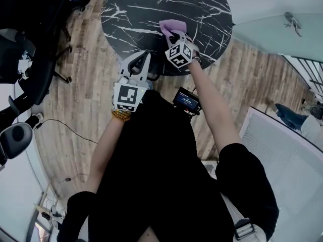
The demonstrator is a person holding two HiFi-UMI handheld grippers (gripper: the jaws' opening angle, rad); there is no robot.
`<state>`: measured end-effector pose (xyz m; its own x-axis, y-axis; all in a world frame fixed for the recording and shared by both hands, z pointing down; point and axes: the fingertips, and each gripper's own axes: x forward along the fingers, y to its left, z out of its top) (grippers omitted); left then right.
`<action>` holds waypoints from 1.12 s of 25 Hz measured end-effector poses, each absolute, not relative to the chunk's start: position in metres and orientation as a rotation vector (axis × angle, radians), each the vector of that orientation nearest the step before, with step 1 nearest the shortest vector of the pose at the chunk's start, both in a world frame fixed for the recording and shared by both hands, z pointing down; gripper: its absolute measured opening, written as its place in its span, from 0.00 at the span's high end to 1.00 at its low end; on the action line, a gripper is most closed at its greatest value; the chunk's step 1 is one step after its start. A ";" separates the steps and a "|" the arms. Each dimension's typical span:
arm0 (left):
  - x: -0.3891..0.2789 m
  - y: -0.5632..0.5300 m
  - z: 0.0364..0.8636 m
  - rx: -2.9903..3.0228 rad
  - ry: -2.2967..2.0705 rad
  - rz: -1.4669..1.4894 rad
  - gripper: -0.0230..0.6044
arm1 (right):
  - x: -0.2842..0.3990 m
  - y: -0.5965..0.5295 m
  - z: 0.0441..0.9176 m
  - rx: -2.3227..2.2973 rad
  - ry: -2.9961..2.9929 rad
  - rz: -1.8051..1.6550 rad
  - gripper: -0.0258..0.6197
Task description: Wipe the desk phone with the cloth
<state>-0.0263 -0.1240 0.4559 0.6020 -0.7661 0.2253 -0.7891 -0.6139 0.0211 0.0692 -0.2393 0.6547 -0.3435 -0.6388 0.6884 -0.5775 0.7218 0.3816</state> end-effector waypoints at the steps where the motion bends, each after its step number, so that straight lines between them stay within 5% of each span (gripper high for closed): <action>1: -0.026 -0.124 0.456 2.705 -1.317 0.295 0.93 | 0.069 -0.238 0.655 0.921 -2.038 -0.086 0.86; 28: -0.019 -0.109 0.463 2.716 -1.284 0.306 0.93 | 0.052 -0.183 0.683 0.881 -2.028 -0.051 0.86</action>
